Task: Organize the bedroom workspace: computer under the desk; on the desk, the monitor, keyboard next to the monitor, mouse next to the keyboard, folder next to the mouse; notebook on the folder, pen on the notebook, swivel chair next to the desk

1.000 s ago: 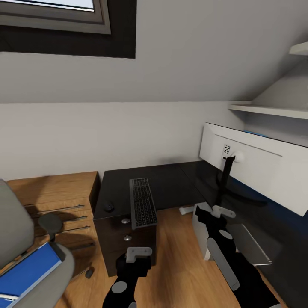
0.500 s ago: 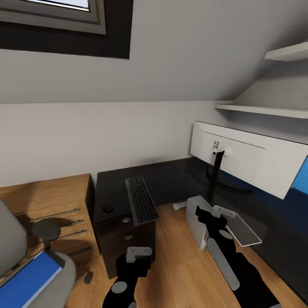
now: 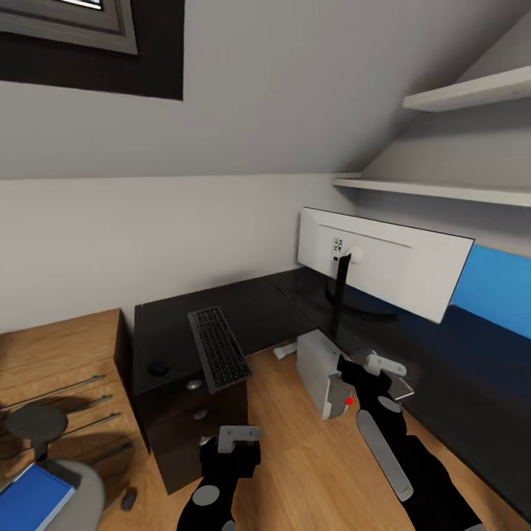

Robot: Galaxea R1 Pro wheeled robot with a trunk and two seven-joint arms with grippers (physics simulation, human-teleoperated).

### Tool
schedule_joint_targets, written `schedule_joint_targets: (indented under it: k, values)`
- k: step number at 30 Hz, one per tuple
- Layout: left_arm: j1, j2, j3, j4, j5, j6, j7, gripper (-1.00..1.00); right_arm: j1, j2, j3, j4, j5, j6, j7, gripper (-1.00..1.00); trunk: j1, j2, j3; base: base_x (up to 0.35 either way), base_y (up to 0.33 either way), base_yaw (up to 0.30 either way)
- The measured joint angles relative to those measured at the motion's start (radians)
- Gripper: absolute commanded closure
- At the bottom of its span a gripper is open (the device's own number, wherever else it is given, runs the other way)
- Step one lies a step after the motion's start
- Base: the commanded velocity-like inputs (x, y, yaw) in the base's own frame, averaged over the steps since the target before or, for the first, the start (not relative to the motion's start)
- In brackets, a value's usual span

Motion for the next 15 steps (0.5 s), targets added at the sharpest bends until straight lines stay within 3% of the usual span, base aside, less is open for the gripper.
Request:
schedule_joint_targets:
  k: [8,15]
  values:
    - [0.000,0.000,0.000,0.000,0.000,0.000,0.000,-1.00,0.000,0.000,-0.002,0.000,0.000,-0.001,0.000,-1.00,0.000,0.000,0.000,-0.005,0.007,-0.298]
    - [0.000,0.000,0.000,0.000,0.000,0.000,0.000,-1.00,0.000,0.000,-0.002,0.001,0.000,-0.001,0.000,-1.00,0.000,0.000,0.000,-0.154,0.141,-0.298]
